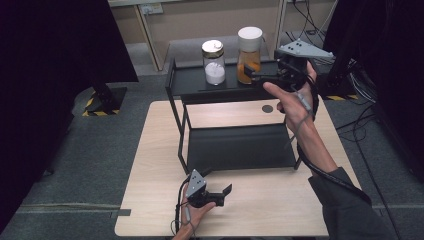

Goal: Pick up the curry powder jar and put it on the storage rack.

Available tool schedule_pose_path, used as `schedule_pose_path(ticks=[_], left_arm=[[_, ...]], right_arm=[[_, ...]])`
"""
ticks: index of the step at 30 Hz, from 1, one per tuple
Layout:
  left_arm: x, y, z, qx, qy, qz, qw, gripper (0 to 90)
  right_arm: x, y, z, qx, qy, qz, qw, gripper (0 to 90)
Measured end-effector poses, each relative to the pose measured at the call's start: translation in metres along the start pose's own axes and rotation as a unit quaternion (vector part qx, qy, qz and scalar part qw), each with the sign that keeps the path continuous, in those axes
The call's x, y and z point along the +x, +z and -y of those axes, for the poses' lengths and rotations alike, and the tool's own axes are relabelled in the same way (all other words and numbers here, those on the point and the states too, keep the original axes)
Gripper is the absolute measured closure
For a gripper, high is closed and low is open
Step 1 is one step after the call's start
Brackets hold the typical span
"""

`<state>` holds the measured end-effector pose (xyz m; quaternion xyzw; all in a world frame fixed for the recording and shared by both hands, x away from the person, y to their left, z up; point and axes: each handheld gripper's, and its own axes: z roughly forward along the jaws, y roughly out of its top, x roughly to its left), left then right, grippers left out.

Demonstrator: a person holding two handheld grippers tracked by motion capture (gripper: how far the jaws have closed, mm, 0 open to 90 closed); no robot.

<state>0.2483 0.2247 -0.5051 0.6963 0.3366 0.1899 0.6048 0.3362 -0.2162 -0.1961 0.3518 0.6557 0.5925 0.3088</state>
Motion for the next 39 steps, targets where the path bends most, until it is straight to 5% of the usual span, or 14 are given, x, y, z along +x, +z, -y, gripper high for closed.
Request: schedule_pose_path(ticks=[29,39], left_arm=[[0.003,-0.001,-0.001,-0.002,-0.004,-0.003,1.0,1.0],[0.003,-0.001,0.0,-0.002,-0.003,-0.004,1.0,1.0]], right_arm=[[0.013,-0.059,0.072,-0.017,-0.045,-0.051,0.9975,0.5],[0.008,-0.071,0.096,-0.017,-0.038,-0.06,0.9973,0.5]])
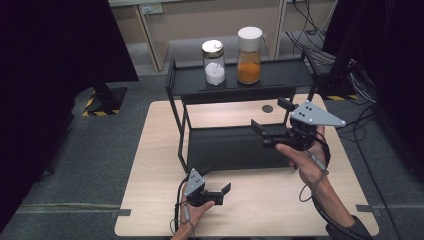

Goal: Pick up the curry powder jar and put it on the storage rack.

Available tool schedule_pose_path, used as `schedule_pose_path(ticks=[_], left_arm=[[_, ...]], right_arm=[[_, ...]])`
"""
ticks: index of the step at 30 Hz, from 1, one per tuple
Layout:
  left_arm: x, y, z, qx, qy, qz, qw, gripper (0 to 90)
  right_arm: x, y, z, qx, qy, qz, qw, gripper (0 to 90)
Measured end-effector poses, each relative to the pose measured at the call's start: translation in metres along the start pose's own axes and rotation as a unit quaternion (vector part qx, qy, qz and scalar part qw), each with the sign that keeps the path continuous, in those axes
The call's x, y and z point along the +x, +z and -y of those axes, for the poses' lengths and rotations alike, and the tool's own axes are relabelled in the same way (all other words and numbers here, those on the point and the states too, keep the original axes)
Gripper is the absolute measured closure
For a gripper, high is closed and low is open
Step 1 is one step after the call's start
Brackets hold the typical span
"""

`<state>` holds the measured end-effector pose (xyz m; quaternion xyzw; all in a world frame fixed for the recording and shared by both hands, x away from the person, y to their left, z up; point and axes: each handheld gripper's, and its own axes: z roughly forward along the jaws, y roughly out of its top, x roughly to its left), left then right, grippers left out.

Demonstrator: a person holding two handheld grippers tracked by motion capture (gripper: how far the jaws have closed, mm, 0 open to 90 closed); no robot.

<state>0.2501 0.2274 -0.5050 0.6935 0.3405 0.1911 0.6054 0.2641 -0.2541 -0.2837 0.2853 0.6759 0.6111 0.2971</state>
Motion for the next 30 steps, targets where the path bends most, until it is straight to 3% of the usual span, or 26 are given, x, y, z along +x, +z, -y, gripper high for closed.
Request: schedule_pose_path(ticks=[15,30], left_arm=[[0.0,0.0,0.001,-0.001,-0.002,-0.001,1.0,1.0],[0.001,0.0,0.001,-0.002,-0.002,-0.001,1.0,0.9]], right_arm=[[-0.001,-0.022,0.058,0.014,0.017,-0.01,0.9997,0.5],[0.003,-0.025,0.102,0.034,0.019,-0.01,0.9992,0.5]])
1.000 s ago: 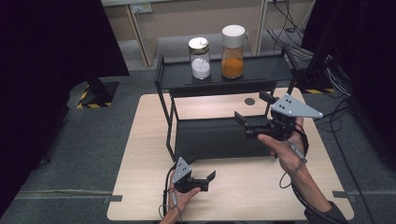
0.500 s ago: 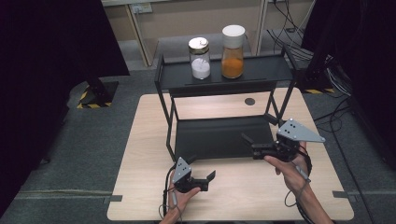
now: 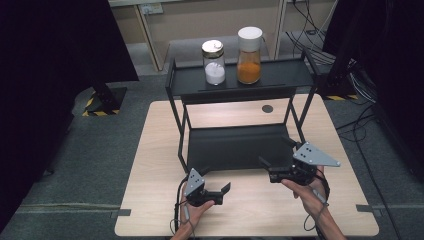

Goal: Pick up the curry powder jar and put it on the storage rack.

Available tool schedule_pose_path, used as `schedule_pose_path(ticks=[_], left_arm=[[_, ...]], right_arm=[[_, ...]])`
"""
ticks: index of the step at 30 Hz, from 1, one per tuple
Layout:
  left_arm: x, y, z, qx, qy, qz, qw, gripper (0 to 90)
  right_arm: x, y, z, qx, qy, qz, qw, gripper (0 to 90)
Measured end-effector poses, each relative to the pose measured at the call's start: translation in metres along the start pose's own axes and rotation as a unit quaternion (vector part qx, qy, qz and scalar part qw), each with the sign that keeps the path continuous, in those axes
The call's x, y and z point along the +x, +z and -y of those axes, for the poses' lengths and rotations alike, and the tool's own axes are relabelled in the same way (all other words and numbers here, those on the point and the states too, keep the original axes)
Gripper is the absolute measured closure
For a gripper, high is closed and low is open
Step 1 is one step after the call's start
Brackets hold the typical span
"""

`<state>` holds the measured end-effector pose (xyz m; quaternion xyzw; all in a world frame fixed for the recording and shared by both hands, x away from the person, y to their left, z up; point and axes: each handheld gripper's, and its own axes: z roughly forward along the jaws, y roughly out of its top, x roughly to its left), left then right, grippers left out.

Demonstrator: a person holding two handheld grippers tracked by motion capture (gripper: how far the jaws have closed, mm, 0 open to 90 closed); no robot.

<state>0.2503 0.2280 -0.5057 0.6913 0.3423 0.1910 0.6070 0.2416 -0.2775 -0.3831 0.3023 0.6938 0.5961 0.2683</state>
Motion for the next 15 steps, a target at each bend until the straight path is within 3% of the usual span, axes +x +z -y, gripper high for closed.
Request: schedule_pose_path(ticks=[15], left_arm=[[0.0,0.0,0.0,-0.001,0.0,0.0,1.0,0.9]], right_arm=[[0.006,0.004,0.043,0.017,0.019,-0.011,0.9996,0.5]])
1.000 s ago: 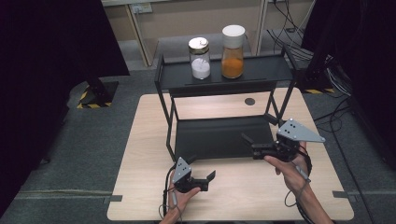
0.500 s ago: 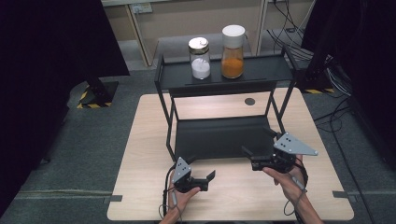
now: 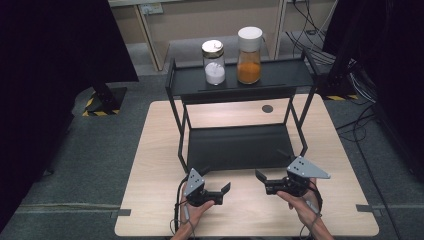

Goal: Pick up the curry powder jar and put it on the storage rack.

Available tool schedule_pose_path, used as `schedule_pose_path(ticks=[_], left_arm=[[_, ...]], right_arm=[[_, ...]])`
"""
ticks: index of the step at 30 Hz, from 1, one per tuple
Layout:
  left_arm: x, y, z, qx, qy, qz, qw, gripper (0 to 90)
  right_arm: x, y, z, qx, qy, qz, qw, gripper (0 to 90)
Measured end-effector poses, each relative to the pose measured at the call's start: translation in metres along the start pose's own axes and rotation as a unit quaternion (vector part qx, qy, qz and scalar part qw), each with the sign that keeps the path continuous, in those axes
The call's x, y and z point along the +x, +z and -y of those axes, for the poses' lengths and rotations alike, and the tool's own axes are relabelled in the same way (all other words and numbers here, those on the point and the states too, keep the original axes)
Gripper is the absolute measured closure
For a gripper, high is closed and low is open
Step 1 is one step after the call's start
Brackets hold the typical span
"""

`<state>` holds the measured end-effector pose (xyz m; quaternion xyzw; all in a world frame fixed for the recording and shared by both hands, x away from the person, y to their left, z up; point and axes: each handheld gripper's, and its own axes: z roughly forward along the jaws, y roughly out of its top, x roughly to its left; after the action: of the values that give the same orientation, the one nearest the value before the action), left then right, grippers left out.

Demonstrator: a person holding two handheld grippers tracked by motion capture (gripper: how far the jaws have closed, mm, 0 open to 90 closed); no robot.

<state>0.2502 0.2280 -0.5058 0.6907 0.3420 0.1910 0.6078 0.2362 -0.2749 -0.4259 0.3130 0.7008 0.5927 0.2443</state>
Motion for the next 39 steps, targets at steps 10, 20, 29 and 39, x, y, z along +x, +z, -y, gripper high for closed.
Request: schedule_pose_path(ticks=[10,20,29,39], left_arm=[[0.0,0.0,0.0,0.0,-0.001,0.0,1.0,0.9],[-0.001,0.001,0.0,0.002,-0.001,0.001,1.0,0.9],[0.001,0.0,0.0,-0.002,-0.003,-0.002,1.0,0.9],[0.0,0.0,0.0,-0.001,-0.001,0.0,1.0,0.9]], right_arm=[[0.0,-0.003,0.021,0.01,0.01,-0.006,0.9999,0.5],[-0.001,-0.001,0.036,0.029,0.019,-0.015,0.9993,0.5],[-0.001,-0.002,0.041,0.035,0.025,-0.014,0.999,0.5],[-0.001,0.0,0.045,0.045,0.03,-0.015,0.9984,0.5]])
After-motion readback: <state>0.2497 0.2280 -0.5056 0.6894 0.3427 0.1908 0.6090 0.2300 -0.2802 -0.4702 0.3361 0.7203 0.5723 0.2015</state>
